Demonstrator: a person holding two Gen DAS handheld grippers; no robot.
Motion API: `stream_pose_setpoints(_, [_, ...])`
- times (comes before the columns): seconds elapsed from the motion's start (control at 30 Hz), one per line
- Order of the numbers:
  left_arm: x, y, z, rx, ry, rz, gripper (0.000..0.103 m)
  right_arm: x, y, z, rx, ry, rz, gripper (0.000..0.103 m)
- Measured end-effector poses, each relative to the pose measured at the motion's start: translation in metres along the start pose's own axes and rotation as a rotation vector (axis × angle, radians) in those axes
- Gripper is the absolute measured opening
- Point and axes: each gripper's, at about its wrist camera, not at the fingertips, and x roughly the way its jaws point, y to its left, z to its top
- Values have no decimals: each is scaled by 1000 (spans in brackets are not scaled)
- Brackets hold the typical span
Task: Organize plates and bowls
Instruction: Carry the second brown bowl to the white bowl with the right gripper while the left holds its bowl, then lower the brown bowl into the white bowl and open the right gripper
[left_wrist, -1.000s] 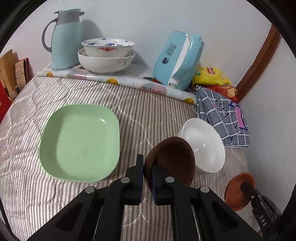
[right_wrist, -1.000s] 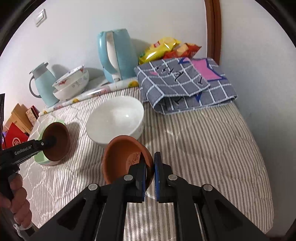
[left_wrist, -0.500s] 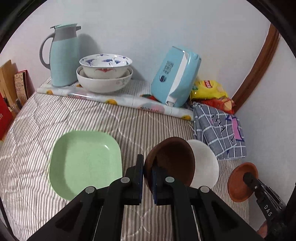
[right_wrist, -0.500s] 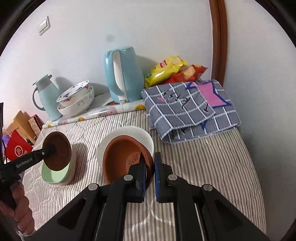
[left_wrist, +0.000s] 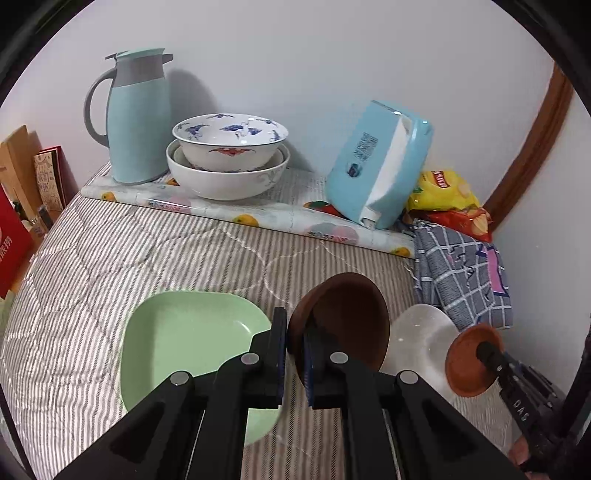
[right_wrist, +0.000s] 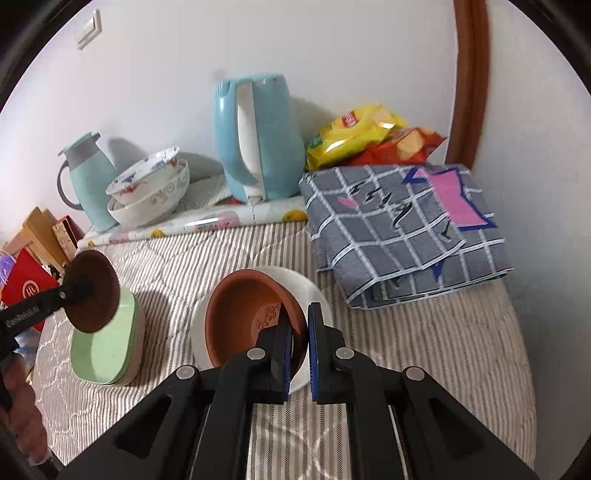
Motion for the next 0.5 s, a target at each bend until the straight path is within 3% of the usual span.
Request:
stream_pose_setpoints(0.1, [6, 7, 3, -12, -13, 34, 8, 21, 4, -3, -13, 38, -3, 8])
stream_pose_setpoints(0.5, [32, 14, 7, -19, -1, 49, 8, 65, 11, -4, -53, 125, -20, 8])
